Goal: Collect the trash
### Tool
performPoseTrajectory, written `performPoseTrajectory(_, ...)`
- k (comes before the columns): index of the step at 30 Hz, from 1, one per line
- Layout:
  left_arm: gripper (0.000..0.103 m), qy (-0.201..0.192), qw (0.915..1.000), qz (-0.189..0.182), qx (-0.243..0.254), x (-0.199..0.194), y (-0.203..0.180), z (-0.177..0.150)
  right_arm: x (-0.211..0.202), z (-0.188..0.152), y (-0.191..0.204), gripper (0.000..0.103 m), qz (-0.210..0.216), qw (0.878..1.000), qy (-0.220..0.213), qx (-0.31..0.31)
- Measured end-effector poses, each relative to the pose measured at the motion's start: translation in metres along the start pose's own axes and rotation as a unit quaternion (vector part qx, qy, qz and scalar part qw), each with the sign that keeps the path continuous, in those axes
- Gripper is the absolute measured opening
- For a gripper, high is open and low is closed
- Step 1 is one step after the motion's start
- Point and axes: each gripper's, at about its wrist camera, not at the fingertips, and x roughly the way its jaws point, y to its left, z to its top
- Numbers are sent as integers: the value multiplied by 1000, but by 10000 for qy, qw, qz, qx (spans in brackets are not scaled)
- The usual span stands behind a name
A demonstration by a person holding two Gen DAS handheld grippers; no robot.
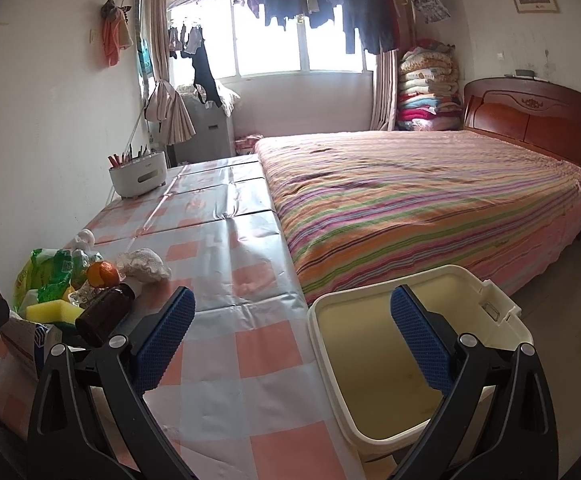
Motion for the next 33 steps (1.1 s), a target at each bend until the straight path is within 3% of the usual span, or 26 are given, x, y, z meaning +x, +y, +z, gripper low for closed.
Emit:
performPoseTrajectory(13, 82, -73, 9996, -98, -244, 9, 10, 5, -1, -1, 7, 97, -246, 9995, -102, -145)
performPoseTrajectory(33, 82, -247, 9994, -34, -224, -17, 15, 9, -23, 3, 11, 97, -202, 9985, -453, -225)
